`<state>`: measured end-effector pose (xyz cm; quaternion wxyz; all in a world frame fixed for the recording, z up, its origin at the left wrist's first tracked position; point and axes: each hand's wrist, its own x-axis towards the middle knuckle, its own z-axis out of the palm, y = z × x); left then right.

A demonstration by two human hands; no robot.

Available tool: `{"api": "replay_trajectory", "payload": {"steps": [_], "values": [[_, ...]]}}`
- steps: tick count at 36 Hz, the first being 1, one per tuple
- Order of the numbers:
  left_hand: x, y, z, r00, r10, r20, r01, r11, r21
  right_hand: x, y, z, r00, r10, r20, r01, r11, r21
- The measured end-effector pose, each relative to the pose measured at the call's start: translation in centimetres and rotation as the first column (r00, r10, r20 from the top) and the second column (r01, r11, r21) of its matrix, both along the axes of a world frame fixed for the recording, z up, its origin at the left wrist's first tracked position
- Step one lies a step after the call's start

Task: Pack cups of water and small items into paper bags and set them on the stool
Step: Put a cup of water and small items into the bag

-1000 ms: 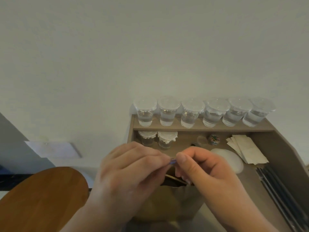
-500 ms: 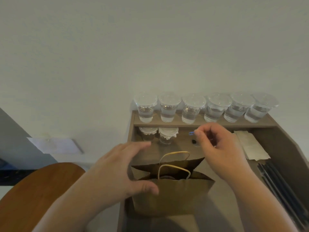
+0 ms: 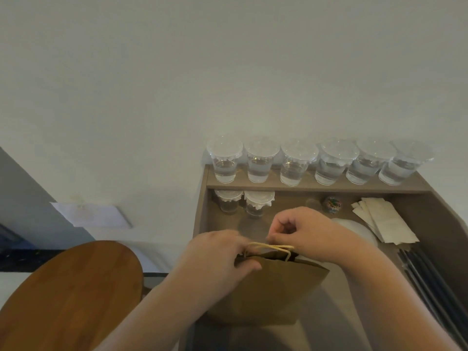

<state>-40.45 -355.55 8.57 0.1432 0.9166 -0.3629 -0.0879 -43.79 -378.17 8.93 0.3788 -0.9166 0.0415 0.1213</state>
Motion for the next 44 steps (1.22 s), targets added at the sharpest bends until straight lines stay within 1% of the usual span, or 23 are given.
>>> {"api": "replay_trajectory", "payload": {"steps": [2,7,14,16,19,27,36,38,41,44], "values": [[-0.1,-0.3,0.0,1.0,0.005,-0.004,-0.005,1.0,-0.013,0.0,0.2,0.4,1.0,0.022,-0.005,-0.022,1.0,-0.017],[0.1,-0.3,-1.2,0.999,-0.01,0.052,0.011,1.0,-0.023,-0.4,0.7,1.3,0.992,0.114,-0.045,-0.116,0.992,-0.055],[0.3,-0.1,-1.4,0.999,-0.041,0.025,0.042,0.996,-0.079,-1.0,1.4,2.4,0.988,0.157,0.012,-0.155,0.982,-0.105],[0.3,0.0,-1.3,0.999,-0.052,0.01,0.053,0.994,-0.092,-1.1,1.6,2.5,0.986,0.164,0.022,-0.159,0.977,-0.141],[0.3,0.0,-1.2,0.998,-0.063,0.029,0.066,0.994,-0.091,-1.3,2.0,2.7,0.982,0.18,0.053,-0.165,0.964,-0.207],[0.5,0.1,-1.6,0.999,-0.048,0.025,0.051,0.991,-0.127,-1.4,2.6,2.3,0.983,0.166,0.084,-0.137,0.951,-0.279],[0.7,0.2,-2.2,0.999,-0.045,0.024,0.048,0.992,-0.12,-1.4,3.2,1.7,0.984,0.166,0.058,-0.136,0.929,-0.343],[0.8,0.2,-2.3,0.998,-0.05,0.035,0.053,0.991,-0.12,-1.5,3.4,1.8,0.983,0.178,0.047,-0.148,0.917,-0.371],[1.0,0.4,-2.2,0.999,-0.048,0.001,0.048,0.991,-0.129,-1.8,3.8,2.0,0.984,0.175,0.031,-0.145,0.891,-0.43],[1.1,0.7,-2.0,0.997,-0.076,-0.016,0.073,0.987,-0.144,-2.4,4.4,2.0,0.984,0.174,0.046,-0.13,0.864,-0.486]]}}
